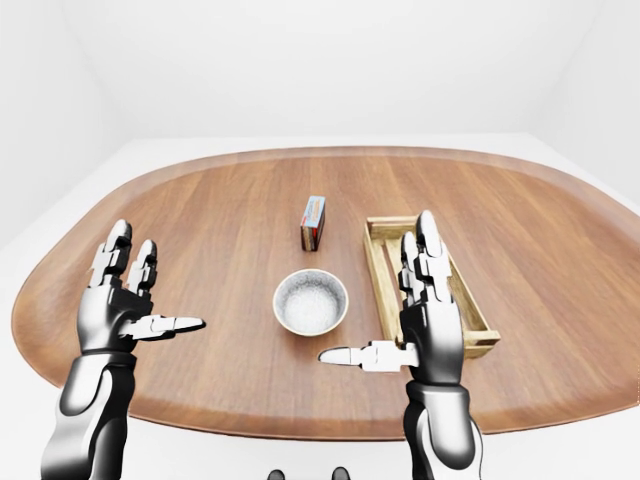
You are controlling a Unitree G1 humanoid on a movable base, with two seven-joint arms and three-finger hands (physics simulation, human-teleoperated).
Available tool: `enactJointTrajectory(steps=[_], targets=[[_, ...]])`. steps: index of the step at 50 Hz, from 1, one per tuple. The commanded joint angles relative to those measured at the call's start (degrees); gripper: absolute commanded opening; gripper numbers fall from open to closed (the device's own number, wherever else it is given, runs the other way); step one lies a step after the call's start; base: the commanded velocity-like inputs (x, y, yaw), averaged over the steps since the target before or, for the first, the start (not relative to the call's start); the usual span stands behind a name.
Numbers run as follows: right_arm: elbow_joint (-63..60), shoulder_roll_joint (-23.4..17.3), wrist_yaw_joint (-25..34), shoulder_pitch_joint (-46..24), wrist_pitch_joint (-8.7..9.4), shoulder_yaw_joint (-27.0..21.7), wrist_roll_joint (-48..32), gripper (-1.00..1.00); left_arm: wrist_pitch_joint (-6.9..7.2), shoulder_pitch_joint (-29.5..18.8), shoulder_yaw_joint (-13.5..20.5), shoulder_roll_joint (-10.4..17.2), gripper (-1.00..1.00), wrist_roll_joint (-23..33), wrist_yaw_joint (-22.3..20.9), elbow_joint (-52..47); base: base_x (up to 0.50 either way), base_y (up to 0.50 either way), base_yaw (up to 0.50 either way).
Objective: Pick up the bowl on the left and put it in the tray.
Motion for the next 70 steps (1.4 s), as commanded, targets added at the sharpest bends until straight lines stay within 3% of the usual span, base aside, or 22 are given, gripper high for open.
enactJointTrajectory(steps=[1, 38, 47, 53, 58, 64, 70], targets=[[6.2, -0.1, -0.7, -1.9, 0.00, 0.1, 0.3, 1.00, 0.00, -0.1, -1.7, -0.6, 1.00, 1.4, 0.8, 3.6, 0.50, -0.01, 0.00], [6.2, 0.0, -0.8, -1.0, 0.00, -0.2, -1.5, 1.00, 0.00, 0.3, -1.4, -0.7, 1.00, 1.3, 0.4, 3.3, 0.44, -0.03, 0.00], [-1.9, -2.2, 2.5, 0.3, 0.00, 2.4, -11.6, 1.00, 0.00, 0.4, -1.5, -0.8, 1.00, 1.3, 0.5, 2.4, 0.00, 0.00, 0.00], [-5.3, -4.0, 6.3, -0.1, 0.00, 7.1, -22.9, 1.00, 0.00, 0.6, -2.0, -0.9, 1.00, 1.7, 0.5, 2.6, 0.00, 0.00, 0.00], [-7.9, -4.1, 8.3, 0.1, 0.00, 10.7, -27.6, 1.00, 0.00, 0.4, -1.8, -0.8, 1.00, 1.4, 0.5, 2.7, 0.00, 0.00, 0.00], [-5.7, -5.4, 9.0, -1.2, 0.00, 16.1, -34.9, 1.00, 0.00, 0.7, -1.5, -0.8, 1.00, 1.2, 0.3, 2.1, 0.00, 0.00, 0.00], [-3.0, -5.7, 10.1, -1.8, 0.00, 18.3, -38.8, 1.00, 0.00, 0.7, -1.4, -0.9, 1.00, 1.1, 0.3, 1.8, 0.00, 0.00, 0.00]])
